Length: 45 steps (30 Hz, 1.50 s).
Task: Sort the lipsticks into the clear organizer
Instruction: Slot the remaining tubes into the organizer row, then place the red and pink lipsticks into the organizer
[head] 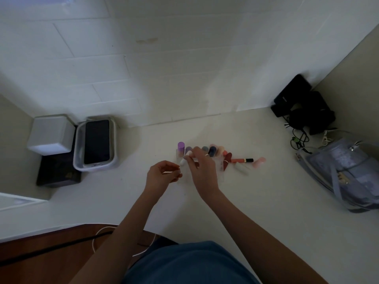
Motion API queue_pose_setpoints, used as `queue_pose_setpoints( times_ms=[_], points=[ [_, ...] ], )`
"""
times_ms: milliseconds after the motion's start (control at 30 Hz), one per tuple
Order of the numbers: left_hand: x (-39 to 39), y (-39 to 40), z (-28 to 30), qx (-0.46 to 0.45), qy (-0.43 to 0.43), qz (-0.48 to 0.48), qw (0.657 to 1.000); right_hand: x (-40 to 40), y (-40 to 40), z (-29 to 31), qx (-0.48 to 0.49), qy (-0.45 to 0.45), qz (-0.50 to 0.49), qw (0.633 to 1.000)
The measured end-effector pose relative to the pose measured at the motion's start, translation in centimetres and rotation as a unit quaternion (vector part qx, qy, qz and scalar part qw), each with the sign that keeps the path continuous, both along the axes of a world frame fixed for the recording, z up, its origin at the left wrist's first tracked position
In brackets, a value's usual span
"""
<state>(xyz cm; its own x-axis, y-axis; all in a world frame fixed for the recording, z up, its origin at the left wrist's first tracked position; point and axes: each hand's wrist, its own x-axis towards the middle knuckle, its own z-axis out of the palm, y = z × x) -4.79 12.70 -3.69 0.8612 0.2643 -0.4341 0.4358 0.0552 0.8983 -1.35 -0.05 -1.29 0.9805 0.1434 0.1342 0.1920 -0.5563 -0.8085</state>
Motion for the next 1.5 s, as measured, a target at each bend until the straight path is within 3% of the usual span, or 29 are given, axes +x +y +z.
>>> queue_pose_setpoints(
  times_ms=[233,367,600,667,733,833,933,1033,1233,1400,1500],
  points=[
    [0.8,-0.6,0.2,0.079,0.003,-0.05,0.996,0.6,0.7,-0.4,-0.082,-0.067,0.017,0.994],
    [1.2,-0.5,0.1,0.111,0.009,-0.06,0.992,0.3,0.5,-1.9,-0.151,-0.076,0.074,0.983],
    [1.7,-0.9,-0.7,0.132,0.073,-0.015,0.988,0.2,-0.5,-2.2,-0.142,-0.091,0.07,0.983],
    [2.1,-1.2,-1.0,0.131,0.109,-0.012,0.985,-0.1,-1.7,-2.2,-0.122,-0.09,0.031,0.988],
    [2.6,-1.4,-1.4,0.163,0.12,-0.021,0.979,-0.3,-3.5,-2.1,-0.089,-0.068,-0.079,0.99],
    [2.8,-1.4,-1.7,0.2,0.121,-0.069,0.97,0.4,-7.0,-2.5,-0.046,-0.004,-0.253,0.966],
    [2.7,-1.4,-1.7,0.264,0.106,-0.141,0.948,1.5,-9.8,-3.2,-0.052,0.065,-0.304,0.949],
    [2.6,-0.9,-1.5,0.314,0.109,-0.154,0.93,2.8,-11.1,-4.0,-0.08,0.09,-0.255,0.959],
    [1.8,0.0,-1.5,0.299,0.117,-0.162,0.933,5.8,-10.7,-5.0,-0.168,0.106,-0.125,0.972],
    [1.5,0.0,-1.5,0.282,0.108,-0.152,0.941,7.0,-9.9,-6.1,-0.275,0.116,-0.03,0.954],
    [1.4,-0.1,-1.5,0.269,0.11,-0.145,0.946,7.1,-9.5,-6.4,-0.311,0.087,-0.034,0.946]
  ],
)
